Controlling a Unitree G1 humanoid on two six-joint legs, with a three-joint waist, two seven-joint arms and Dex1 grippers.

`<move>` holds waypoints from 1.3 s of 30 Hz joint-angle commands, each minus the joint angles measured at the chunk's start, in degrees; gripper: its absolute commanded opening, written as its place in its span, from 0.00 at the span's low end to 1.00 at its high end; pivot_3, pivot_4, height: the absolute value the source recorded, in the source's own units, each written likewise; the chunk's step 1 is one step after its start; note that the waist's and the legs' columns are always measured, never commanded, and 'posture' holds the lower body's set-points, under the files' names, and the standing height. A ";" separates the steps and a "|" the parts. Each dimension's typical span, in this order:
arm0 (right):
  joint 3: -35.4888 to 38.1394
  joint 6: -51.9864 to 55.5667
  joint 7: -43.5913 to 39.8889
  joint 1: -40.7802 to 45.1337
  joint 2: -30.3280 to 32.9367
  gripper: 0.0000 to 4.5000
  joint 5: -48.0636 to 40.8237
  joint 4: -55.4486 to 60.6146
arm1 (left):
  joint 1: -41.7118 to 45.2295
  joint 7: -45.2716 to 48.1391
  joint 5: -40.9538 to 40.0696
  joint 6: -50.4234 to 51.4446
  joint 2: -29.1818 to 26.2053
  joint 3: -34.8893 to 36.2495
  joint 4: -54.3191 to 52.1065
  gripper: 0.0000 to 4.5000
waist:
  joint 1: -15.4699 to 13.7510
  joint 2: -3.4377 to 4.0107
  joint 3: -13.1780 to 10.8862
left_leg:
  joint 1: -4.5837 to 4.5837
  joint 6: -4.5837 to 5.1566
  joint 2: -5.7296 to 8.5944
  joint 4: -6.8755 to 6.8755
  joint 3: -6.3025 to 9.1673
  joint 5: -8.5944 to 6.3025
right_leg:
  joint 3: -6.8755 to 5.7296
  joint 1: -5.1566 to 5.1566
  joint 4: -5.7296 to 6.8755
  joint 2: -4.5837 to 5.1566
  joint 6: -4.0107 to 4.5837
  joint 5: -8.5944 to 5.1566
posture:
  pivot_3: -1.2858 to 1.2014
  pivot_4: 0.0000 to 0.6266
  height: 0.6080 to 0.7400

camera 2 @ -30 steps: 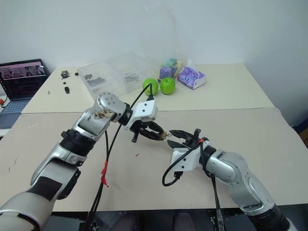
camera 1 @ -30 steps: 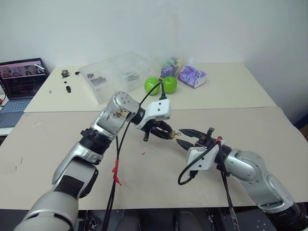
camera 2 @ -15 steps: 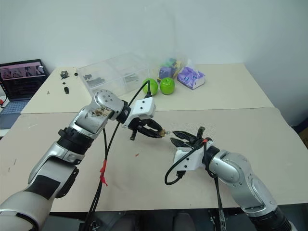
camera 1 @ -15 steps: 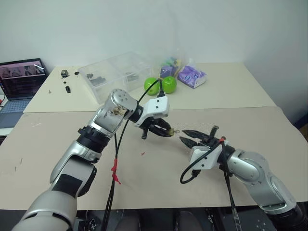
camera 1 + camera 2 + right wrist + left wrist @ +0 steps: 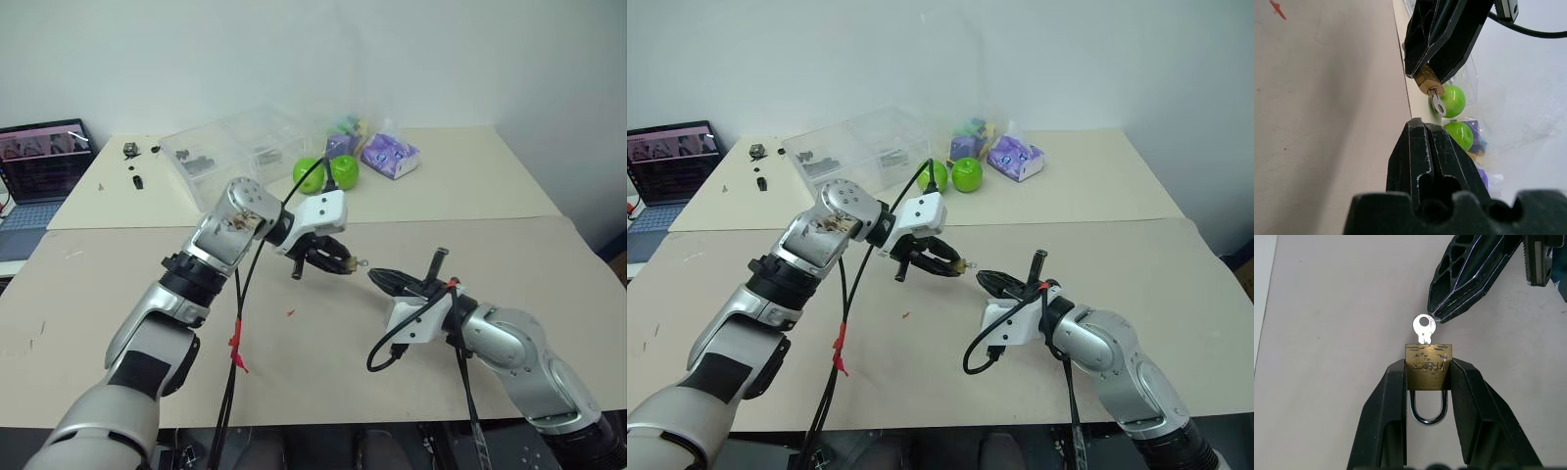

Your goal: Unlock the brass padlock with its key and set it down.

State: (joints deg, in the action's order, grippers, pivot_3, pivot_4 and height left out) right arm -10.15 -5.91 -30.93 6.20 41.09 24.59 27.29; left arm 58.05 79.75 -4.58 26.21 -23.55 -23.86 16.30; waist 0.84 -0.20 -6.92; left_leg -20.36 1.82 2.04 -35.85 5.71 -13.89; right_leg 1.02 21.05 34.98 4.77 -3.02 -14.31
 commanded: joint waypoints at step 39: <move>5.39 -5.86 0.85 2.45 0.53 0.33 0.77 -2.52 | 3.85 0.15 -4.52 7.08 1.12 1.92 3.63 0.17 | 0.02 0.00 0.00 | -0.01 -0.01 0.01 0.01 -0.01 0.01 | 0.04 0.01 0.00 -0.01 0.01 0.00 | 0.52 0.24 1.00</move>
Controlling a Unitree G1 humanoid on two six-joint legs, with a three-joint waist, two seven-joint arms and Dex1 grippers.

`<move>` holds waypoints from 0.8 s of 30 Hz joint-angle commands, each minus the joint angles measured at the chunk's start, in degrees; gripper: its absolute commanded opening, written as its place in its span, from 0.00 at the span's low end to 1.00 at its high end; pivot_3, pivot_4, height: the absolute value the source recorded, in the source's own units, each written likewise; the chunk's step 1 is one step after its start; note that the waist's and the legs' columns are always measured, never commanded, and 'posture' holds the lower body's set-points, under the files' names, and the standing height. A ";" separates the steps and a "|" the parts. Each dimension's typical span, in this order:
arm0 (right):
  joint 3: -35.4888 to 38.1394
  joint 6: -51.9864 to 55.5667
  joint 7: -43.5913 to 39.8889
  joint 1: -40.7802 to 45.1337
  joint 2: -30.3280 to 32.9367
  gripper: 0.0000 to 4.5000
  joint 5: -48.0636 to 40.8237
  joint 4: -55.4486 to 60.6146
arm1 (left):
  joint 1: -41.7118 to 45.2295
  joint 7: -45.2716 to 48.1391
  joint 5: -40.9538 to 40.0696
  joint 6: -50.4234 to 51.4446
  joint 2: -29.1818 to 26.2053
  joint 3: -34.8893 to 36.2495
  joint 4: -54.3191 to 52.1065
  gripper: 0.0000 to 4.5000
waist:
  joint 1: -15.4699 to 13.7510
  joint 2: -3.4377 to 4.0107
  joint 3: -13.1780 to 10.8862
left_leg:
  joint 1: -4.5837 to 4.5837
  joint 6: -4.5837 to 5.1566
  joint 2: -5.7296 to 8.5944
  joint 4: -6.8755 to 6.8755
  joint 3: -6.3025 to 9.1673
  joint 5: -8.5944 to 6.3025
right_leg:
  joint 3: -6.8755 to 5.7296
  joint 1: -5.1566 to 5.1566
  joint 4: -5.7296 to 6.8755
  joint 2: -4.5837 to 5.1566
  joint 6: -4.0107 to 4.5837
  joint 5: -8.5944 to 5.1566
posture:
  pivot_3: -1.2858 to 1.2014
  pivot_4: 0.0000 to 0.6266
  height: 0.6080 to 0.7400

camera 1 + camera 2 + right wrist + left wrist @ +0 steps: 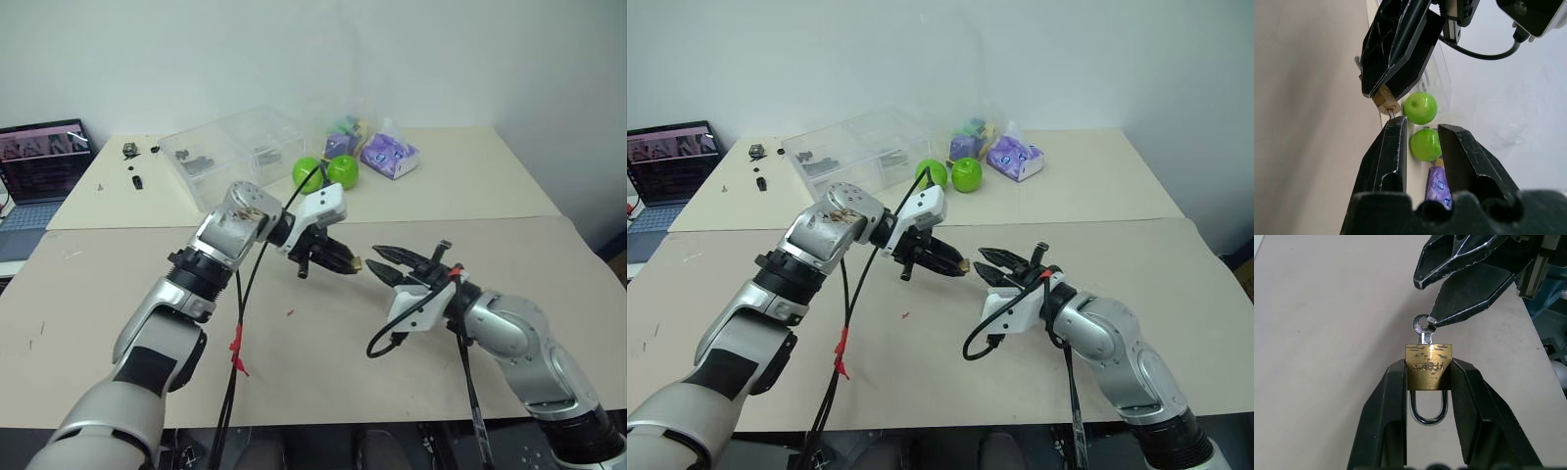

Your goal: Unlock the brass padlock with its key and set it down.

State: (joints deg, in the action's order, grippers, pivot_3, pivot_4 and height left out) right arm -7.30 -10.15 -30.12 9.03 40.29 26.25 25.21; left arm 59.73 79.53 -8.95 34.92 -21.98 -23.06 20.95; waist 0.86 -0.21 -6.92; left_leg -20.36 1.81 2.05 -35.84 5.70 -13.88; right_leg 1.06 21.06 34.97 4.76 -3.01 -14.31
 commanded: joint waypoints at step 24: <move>1.13 -2.18 -0.98 2.31 0.45 0.33 -0.83 -1.01 | 1.95 2.45 1.21 -6.15 -0.19 -0.65 0.35 0.17 | 0.02 0.00 0.00 | 0.01 0.00 0.00 0.00 -0.01 0.00 | 0.01 0.00 0.01 0.00 0.00 0.00 | 0.52 0.24 1.00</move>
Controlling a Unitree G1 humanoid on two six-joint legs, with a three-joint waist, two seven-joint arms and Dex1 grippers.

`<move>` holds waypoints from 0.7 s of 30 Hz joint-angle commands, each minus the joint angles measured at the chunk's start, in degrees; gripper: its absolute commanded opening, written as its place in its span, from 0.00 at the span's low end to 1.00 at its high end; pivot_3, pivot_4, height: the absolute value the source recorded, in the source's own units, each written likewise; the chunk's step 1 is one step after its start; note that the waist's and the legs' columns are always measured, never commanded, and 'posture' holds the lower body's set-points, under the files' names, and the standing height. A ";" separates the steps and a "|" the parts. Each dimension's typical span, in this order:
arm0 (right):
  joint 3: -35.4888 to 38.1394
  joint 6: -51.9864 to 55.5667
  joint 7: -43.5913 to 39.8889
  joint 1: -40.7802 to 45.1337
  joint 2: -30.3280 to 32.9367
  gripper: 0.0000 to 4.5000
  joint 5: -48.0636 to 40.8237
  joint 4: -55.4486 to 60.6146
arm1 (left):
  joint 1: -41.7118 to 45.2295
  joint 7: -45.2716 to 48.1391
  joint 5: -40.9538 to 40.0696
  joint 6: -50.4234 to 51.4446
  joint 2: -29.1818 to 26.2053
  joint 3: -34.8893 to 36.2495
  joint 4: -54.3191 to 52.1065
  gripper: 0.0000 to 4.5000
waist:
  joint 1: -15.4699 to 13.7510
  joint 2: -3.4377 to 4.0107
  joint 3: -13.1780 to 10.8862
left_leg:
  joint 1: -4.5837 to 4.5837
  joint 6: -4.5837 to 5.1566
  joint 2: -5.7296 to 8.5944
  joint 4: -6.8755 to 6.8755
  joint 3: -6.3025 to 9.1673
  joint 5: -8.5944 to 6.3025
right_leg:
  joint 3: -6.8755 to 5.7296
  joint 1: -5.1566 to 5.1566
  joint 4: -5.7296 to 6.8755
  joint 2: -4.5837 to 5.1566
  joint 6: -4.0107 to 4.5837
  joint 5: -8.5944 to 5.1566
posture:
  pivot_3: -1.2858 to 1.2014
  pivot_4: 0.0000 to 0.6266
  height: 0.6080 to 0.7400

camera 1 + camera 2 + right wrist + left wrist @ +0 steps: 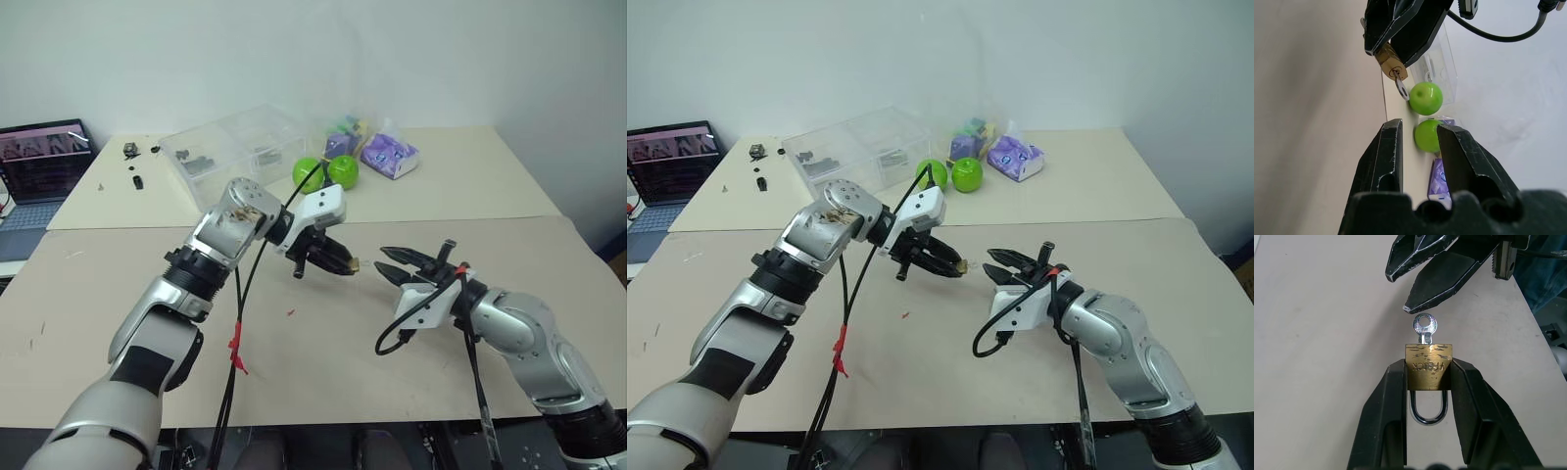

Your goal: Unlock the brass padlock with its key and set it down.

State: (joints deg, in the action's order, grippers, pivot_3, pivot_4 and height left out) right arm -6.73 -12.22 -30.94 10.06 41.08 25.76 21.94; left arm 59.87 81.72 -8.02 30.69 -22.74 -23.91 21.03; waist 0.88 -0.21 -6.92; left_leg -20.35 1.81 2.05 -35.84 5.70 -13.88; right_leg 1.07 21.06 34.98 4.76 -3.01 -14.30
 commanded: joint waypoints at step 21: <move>-0.09 -0.07 -0.68 0.79 -2.28 0.33 0.70 3.01 | 1.96 0.64 1.09 -2.73 0.81 0.80 1.21 0.17 | 0.01 0.00 0.00 | 0.00 0.00 0.00 0.00 0.00 0.00 | 0.00 0.00 0.00 0.00 0.00 0.00 | 0.52 0.24 1.00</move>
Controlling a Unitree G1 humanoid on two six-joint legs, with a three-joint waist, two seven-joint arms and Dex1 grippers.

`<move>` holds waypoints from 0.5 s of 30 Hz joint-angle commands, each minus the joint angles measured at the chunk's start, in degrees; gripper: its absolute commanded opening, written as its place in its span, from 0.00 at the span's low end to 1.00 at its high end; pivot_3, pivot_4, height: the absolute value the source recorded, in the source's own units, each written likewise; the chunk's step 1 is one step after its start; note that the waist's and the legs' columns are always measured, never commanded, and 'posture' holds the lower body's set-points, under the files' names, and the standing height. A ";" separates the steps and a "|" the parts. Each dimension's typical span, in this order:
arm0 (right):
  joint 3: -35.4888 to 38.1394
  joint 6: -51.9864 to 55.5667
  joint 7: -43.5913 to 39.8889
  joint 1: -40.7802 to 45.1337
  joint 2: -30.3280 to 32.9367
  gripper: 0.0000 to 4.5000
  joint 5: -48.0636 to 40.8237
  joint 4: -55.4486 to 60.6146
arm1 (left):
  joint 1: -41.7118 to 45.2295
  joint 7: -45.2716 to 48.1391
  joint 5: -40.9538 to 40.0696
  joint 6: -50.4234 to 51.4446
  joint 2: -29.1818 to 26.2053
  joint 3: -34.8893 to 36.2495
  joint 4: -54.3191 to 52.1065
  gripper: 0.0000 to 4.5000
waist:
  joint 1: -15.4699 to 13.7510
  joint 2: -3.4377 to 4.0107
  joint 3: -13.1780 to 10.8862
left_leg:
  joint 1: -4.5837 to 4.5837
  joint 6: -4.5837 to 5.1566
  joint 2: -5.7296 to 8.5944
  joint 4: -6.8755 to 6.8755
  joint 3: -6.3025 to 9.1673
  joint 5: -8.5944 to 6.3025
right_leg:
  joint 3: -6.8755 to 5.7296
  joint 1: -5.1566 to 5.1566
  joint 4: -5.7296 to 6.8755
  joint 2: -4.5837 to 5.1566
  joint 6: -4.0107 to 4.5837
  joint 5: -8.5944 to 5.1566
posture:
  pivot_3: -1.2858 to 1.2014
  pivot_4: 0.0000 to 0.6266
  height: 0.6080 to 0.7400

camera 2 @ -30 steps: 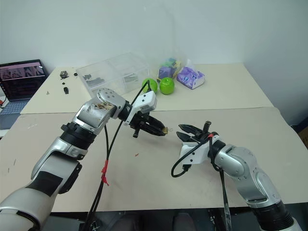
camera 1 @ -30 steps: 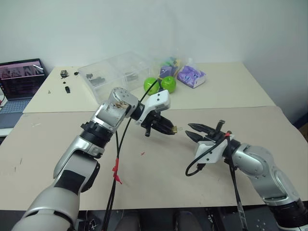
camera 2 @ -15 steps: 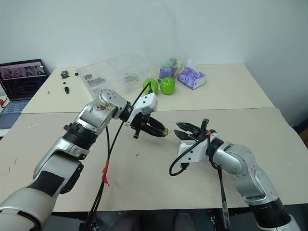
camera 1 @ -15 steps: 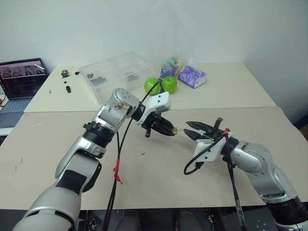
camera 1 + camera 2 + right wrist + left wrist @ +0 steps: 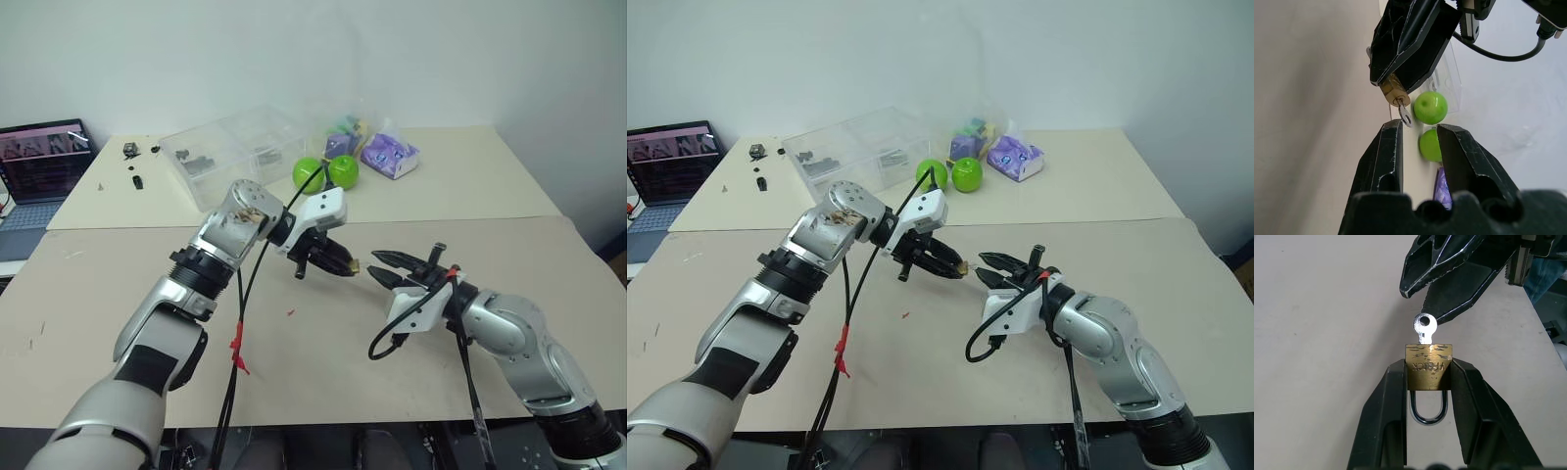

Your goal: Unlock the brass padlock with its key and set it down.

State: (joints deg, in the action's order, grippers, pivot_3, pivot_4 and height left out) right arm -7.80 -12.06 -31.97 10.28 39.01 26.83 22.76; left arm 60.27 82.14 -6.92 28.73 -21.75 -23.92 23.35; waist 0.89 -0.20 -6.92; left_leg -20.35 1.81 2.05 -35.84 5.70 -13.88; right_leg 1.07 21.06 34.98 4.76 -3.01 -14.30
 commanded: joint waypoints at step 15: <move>0.99 0.46 -0.15 0.37 -1.01 0.01 -0.95 3.33 | 0.58 0.92 -0.10 -0.65 -0.37 0.38 -2.48 0.17 | 0.02 0.00 0.00 | 0.00 0.00 0.00 0.00 0.00 0.00 | 0.00 0.00 0.00 0.00 0.00 0.00 | 0.52 0.24 1.00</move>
State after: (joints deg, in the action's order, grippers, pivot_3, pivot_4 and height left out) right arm -8.09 -11.85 -32.64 9.80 38.64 26.80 22.80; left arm 60.36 82.33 -6.75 28.60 -22.09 -23.58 23.17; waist 0.91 -0.20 -6.92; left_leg -20.35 1.81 2.05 -35.84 5.70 -13.88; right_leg 1.07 21.06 34.98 4.76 -3.01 -14.30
